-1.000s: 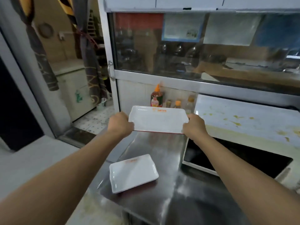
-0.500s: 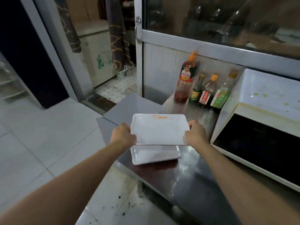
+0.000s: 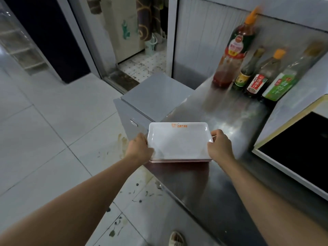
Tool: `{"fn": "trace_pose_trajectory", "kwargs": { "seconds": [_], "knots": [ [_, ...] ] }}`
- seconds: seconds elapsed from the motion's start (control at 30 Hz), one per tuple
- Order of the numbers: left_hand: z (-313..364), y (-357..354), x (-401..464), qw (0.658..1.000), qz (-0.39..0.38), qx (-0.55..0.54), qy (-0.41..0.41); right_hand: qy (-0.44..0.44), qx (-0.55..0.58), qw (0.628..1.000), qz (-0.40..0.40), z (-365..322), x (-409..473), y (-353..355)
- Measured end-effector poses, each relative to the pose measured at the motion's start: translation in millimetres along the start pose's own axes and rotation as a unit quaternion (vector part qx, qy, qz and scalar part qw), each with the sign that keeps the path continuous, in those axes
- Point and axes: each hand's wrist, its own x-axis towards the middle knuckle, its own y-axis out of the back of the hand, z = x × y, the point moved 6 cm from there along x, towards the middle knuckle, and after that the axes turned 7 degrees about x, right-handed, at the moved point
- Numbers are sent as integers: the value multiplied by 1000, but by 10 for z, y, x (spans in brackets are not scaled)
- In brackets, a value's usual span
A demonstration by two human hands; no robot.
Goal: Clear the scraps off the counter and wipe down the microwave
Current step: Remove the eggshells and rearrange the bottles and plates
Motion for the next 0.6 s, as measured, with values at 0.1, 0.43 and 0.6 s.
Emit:
{"fn": "trace_pose_trajectory", "kwargs": {
  "seconds": [0.1, 0.43, 0.6],
  "knots": [
    [-14, -36, -15, 1000, 4, 13, 1, 4, -1, 1000, -7, 39, 17, -45],
    [-24, -72, -70, 1000, 7, -5, 15, 27, -13, 999, -20, 120, 55, -108],
    [-60, -101, -76, 999, -3, -16, 34, 27, -9, 999, -35, 153, 67, -108]
  ]
}}
